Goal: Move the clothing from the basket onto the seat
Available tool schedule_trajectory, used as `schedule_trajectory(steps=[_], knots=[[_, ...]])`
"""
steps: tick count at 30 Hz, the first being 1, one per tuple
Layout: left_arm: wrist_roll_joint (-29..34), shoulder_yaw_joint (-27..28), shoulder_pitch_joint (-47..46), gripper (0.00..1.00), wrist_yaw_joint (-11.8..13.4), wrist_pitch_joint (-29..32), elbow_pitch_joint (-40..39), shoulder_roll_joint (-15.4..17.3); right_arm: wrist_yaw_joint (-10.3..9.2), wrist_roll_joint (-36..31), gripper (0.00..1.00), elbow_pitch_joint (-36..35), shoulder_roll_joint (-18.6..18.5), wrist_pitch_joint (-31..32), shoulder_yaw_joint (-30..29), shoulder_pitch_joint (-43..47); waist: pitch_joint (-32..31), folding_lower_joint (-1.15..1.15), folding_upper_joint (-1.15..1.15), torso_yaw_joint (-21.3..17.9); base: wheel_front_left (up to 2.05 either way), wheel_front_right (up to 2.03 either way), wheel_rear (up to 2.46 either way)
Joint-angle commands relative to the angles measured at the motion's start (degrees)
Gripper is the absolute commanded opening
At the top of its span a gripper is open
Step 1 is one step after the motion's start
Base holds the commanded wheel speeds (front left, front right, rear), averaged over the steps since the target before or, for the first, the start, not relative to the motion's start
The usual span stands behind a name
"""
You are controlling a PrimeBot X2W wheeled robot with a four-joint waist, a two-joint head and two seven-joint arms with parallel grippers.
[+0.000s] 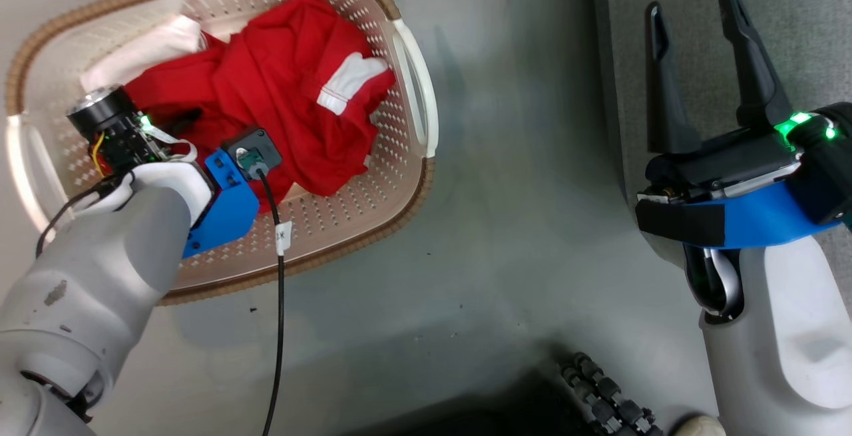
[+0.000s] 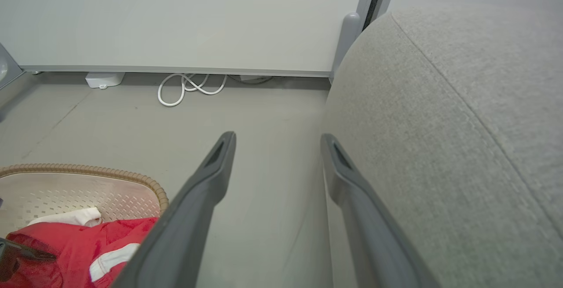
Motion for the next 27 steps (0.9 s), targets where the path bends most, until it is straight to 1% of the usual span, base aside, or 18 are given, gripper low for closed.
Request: schedule_trajectory(steps=[1, 7, 8, 9, 10, 15, 19, 21, 25, 27], knots=[[-0.5, -0.7, -1.4, 1.00, 0.0, 0.8, 0.3, 0.7, 0.01, 0.3, 1.00, -0.5, -0.1, -0.2, -0.2, -1.2, 2.1, -0.01, 0.00, -0.9, 0.00, 0.00, 0.00], [-1.9, -2.4, -2.4, 1.00, 0.0, 5.1, 0.6, 2.0, 0.01, 0.6, 1.00, -1.6, -0.1, -0.2, -0.9, -1.1, 4.0, -0.01, 0.00, -1.8, 0.00, 0.00, 0.00], [-1.9, -2.7, -2.5, 0.95, 0.0, 6.3, 0.7, 2.1, 0.01, 0.6, 1.00, -1.7, -0.1, -0.2, -1.2, -1.0, 4.1, -0.01, 0.00, -1.9, 0.00, 0.00, 0.00], [-2.2, -2.8, -2.6, 0.38, 0.0, 7.3, 0.7, 2.0, 0.01, 0.6, 1.00, -1.9, -0.1, -0.2, -1.3, -0.9, 4.1, -0.01, 0.00, -1.8, 0.00, 0.00, 0.00], [-2.5, -2.9, -2.6, 0.00, 0.0, 8.1, 0.7, 1.8, 0.01, 0.6, 1.00, -2.0, -0.1, -0.2, -1.5, -0.8, 4.1, -0.01, 0.00, -1.8, 0.00, 0.00, 0.00], [-3.6, -3.4, -2.1, 0.00, 0.0, 9.8, 0.5, 0.7, 0.01, 0.1, 1.00, -1.8, -0.1, -0.2, -2.2, -0.6, 3.5, -0.01, 0.00, -1.3, 0.00, 0.00, 0.00], [-4.1, -3.7, -1.6, 0.00, 0.0, 8.3, -0.6, -1.0, 0.01, -0.3, 1.00, -1.5, -0.1, -0.2, -2.8, -0.4, 2.0, -0.01, 0.00, -0.3, 0.00, 0.00, 0.00], [-4.8, -3.7, -1.5, 0.00, 0.0, 6.7, -1.1, -1.3, 0.01, -0.6, 1.00, -1.3, -0.1, -0.2, -3.0, -0.2, 0.8, -0.01, 0.00, 0.5, 0.00, 0.00, 0.00], [-6.1, -3.8, -0.8, 0.00, 0.0, 3.6, -1.9, -3.1, 0.01, -1.5, 1.00, -0.8, -0.1, -0.2, -3.4, 0.3, -2.1, -0.01, 0.00, 2.1, 0.00, 0.00, 0.00], [-6.7, -3.8, -0.3, 0.00, 0.0, 2.0, -2.0, -3.4, 0.01, -2.0, 1.00, -0.5, -0.1, -0.2, -3.7, 0.5, -3.8, -0.01, 0.00, 3.0, 0.00, 0.00, 0.00]])
